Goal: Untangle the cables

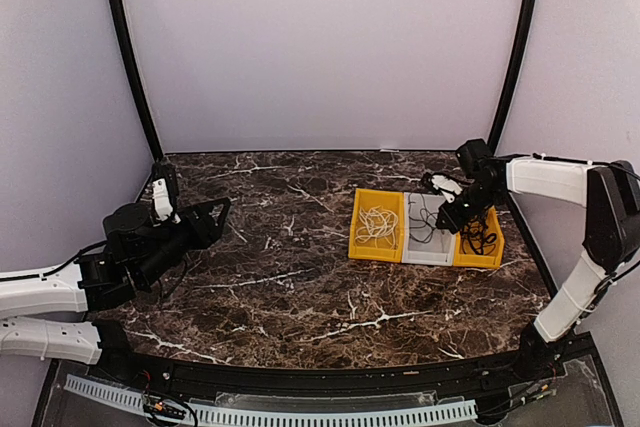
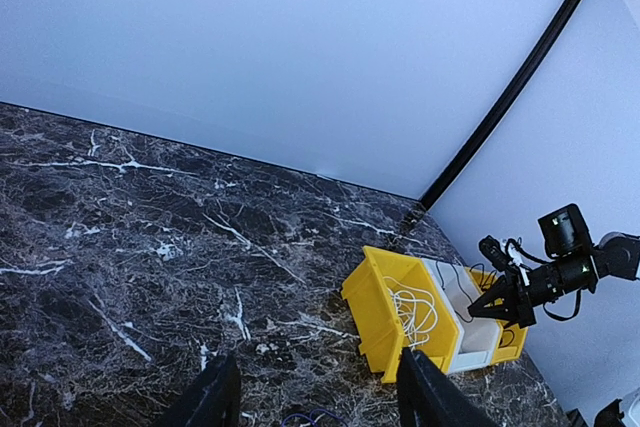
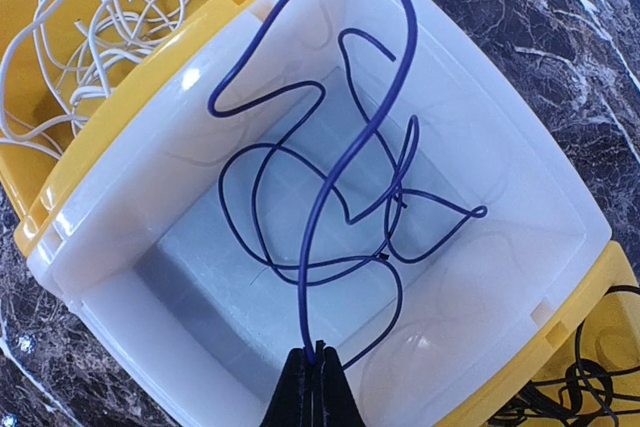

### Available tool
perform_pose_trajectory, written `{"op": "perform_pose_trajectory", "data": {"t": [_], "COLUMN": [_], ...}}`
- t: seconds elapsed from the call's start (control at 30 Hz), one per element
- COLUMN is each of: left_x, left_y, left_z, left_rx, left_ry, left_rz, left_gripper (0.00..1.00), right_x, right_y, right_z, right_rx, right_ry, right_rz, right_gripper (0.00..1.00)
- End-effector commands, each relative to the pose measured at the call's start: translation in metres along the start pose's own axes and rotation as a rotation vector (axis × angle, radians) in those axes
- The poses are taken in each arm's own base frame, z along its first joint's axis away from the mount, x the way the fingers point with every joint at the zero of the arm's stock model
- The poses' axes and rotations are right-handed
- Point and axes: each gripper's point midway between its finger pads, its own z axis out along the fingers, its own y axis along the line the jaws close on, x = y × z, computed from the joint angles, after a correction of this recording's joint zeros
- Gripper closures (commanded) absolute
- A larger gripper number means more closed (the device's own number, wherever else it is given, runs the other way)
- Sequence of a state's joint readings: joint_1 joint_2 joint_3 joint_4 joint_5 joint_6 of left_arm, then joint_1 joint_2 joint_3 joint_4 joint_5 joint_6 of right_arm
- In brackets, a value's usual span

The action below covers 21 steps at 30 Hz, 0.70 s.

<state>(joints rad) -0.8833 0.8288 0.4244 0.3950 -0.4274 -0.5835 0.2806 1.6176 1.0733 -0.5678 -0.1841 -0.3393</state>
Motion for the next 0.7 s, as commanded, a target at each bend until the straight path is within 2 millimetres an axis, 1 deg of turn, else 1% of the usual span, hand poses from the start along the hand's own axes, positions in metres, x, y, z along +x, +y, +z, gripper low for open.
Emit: {"op": "perform_pose_trajectory", "data": {"t": [0.0, 0.13, 0.23, 0.37, 0.4, 0.47, 0.53, 0.6, 0.67], "left_x": [-0.002, -0.001, 0.0, 0.0, -0.001, -0.002, -0.004, -0.007, -0.007], "left_y": [0.002, 0.0, -0.001, 0.002, 0.002, 0.003, 0.002, 0.0, -0.001], "left_z": [-0.001, 0.0, -0.001, -0.004, -0.004, -0.004, -0.004, -0.004, -0.004], "left_rx": [0.002, 0.012, 0.017, 0.008, 0.007, 0.002, 0.002, 0.003, 0.005], "left_ry": [-0.021, -0.016, -0.005, -0.005, -0.009, -0.014, -0.019, -0.023, -0.02], "left_rz": [-0.007, -0.018, -0.022, -0.025, -0.027, -0.027, -0.022, -0.021, -0.02], "left_gripper": [0.44, 0.44, 0.45, 0.44, 0.44, 0.44, 0.45, 0.44, 0.45], "right_x": [0.001, 0.001, 0.001, 0.011, 0.012, 0.015, 0.015, 0.009, -0.001], "right_y": [0.009, 0.022, 0.029, 0.031, 0.031, 0.03, 0.029, 0.027, 0.025], "right_z": [-0.006, 0.0, -0.003, -0.01, -0.011, -0.012, -0.014, -0.021, -0.034], "right_rx": [-0.059, -0.144, -0.178, -0.171, -0.168, -0.161, -0.151, -0.14, -0.126], "right_ry": [0.038, 0.059, 0.062, 0.094, 0.098, 0.109, 0.11, 0.096, 0.079], "right_rz": [0.006, 0.023, 0.028, 0.031, 0.026, 0.022, 0.02, 0.015, 0.007], "right_gripper": [1.0, 1.0, 1.0, 1.0, 0.98, 0.87, 0.78, 0.73, 0.68]}}
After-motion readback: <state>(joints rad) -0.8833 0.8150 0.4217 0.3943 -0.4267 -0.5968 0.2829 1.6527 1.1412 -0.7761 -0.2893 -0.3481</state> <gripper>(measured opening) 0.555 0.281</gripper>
